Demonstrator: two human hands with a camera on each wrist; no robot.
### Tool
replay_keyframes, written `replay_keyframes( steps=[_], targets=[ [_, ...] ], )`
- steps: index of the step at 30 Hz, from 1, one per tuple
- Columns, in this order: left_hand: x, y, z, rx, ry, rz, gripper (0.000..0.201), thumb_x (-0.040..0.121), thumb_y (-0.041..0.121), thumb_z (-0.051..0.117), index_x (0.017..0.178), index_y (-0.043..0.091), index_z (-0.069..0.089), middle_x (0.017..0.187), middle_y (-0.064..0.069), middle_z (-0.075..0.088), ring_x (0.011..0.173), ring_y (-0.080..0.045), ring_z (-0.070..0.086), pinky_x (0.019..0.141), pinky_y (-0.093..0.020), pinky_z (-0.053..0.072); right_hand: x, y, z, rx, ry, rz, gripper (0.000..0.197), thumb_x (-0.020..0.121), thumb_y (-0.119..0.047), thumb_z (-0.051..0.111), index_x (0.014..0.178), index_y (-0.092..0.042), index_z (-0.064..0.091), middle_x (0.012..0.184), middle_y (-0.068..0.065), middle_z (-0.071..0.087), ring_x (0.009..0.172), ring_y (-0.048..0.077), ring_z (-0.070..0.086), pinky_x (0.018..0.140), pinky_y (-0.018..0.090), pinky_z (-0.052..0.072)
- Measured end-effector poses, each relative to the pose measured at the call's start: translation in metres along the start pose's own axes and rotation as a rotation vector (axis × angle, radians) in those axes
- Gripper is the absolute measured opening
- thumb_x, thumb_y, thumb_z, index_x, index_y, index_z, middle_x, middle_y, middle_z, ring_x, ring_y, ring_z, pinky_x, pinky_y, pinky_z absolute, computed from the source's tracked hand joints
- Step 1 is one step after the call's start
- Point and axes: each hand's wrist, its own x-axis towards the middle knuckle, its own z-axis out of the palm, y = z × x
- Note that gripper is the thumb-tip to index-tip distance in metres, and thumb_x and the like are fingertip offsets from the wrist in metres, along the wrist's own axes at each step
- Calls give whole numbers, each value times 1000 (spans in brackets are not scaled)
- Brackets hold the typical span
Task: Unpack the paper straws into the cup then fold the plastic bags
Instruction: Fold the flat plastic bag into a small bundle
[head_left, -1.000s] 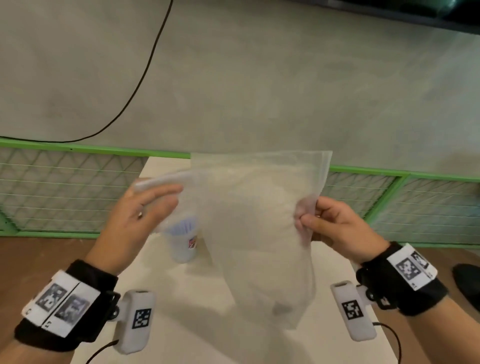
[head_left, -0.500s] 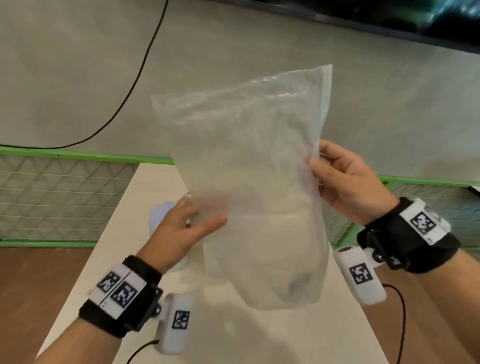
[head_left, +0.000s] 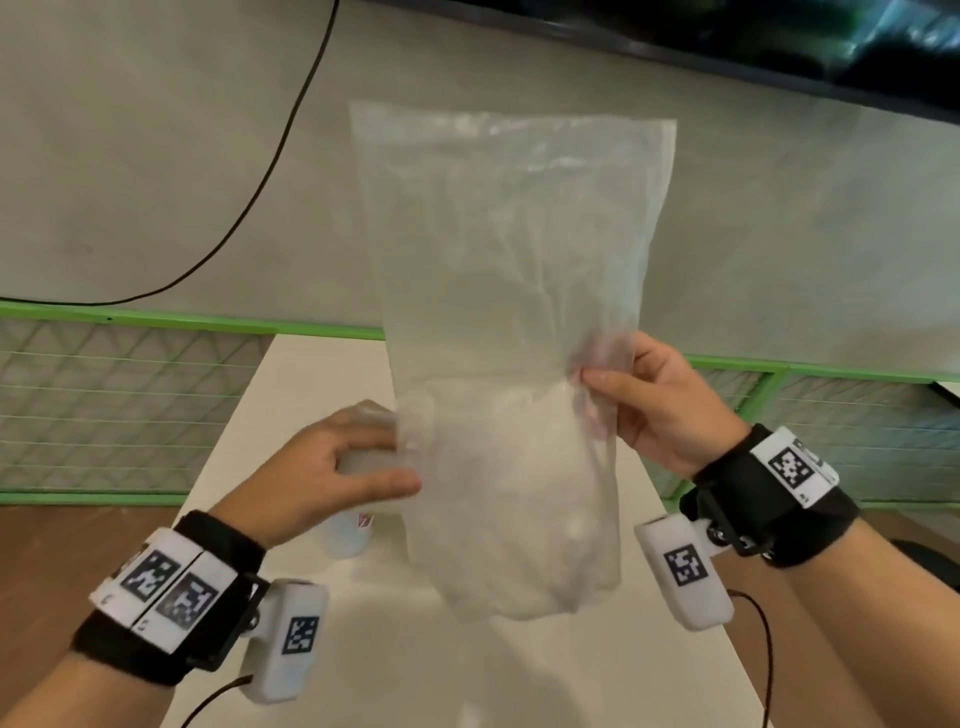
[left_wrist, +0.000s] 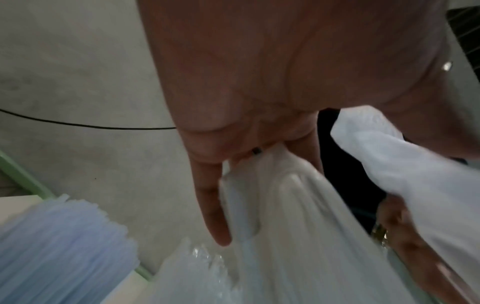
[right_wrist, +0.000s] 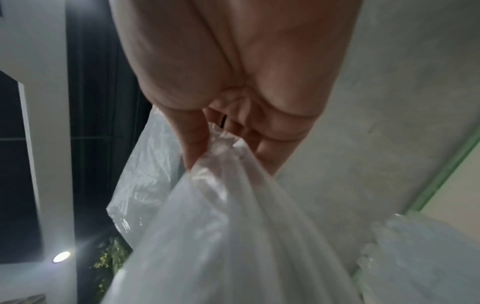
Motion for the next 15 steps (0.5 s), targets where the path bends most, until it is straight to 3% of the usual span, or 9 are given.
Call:
replay_keyframes(
  steps=[2,5,7,10,12,15],
  targets=[
    [-3,0,7,-15,-130,-20,55,54,76,74,102,49,71,119,24,61,114,5,55,94,-10,42,3,-10,3,10,-4,-18,28,75,-23,74,97,-15,60,82,6,69,50,19,62,45,27,51],
    [-4,3,24,-90,-246,-69,41,61,54,84,100,47,73,121,27,60,112,6,58,93,-11,45,9,-20,8,-42,53,-4,21,88,-26,53,108,-22,51,76,5,69,44,22,62,43,30,52],
    [-3,5,33,-125,-224,-57,28,69,38,81,97,36,78,121,22,63,112,3,60,94,-15,47,13,-20,11,-107,115,15,26,88,-34,51,112,-24,52,70,4,67,45,21,60,43,30,51],
    [0,10,35,-173,-106,-54,24,74,36,73,90,20,81,116,10,69,105,-3,65,91,-21,51,13,-17,9,-182,147,70,41,85,-46,63,113,-16,58,75,5,66,58,24,60,50,31,51],
    [1,12,30,-158,-72,-59,27,72,41,71,84,19,81,110,7,72,101,-5,67,89,-22,52,10,-17,3,-158,92,124,55,84,-34,74,129,-9,54,94,11,65,76,27,63,61,33,55],
    [-1,10,20,-134,-97,-58,30,67,47,76,85,24,80,108,10,71,98,-4,67,86,-19,52,5,-22,-8,-92,-49,171,68,79,-1,60,142,-23,45,93,7,64,79,20,65,66,35,58]
  ],
)
